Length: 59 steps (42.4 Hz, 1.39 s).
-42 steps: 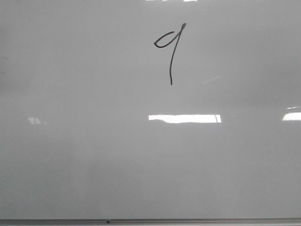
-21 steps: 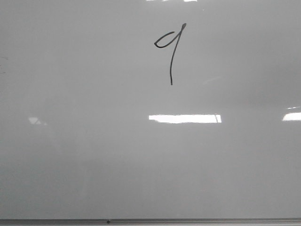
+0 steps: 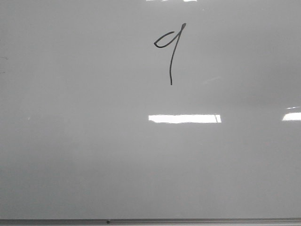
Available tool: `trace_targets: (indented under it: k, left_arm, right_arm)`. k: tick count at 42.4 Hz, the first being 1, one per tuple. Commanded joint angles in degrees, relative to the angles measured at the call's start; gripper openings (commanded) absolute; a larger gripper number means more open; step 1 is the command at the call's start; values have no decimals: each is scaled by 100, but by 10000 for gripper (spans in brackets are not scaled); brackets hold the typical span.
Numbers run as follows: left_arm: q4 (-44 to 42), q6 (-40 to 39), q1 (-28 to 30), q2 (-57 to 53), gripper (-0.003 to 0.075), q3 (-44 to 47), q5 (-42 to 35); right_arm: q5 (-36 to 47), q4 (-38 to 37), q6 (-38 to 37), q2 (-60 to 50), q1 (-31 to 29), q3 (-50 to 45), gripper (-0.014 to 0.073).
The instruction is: Write number 9 on whiteboard
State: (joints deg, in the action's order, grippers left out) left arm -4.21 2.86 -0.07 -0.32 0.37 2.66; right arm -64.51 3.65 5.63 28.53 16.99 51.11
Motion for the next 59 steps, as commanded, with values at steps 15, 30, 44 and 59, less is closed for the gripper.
trace_targets:
  k: [15, 30, 44, 59]
  left_arm:
    - [87, -23, 7, -117, -19, 8, -886]
    - [87, -23, 7, -117, -19, 8, -886]
    - [87, -23, 7, -117, -19, 8, -886]
    - [87, -23, 7, -117, -19, 8, -886]
  right_arm:
    - [322, -22, 11, 27, -46, 114, -69]
    - [322, -22, 11, 27, -46, 114, -69]
    - [485, -69, 18, -132, -142, -1, -69]
    - [3652, -69, 18, -1720, -1393, -2464, -69]
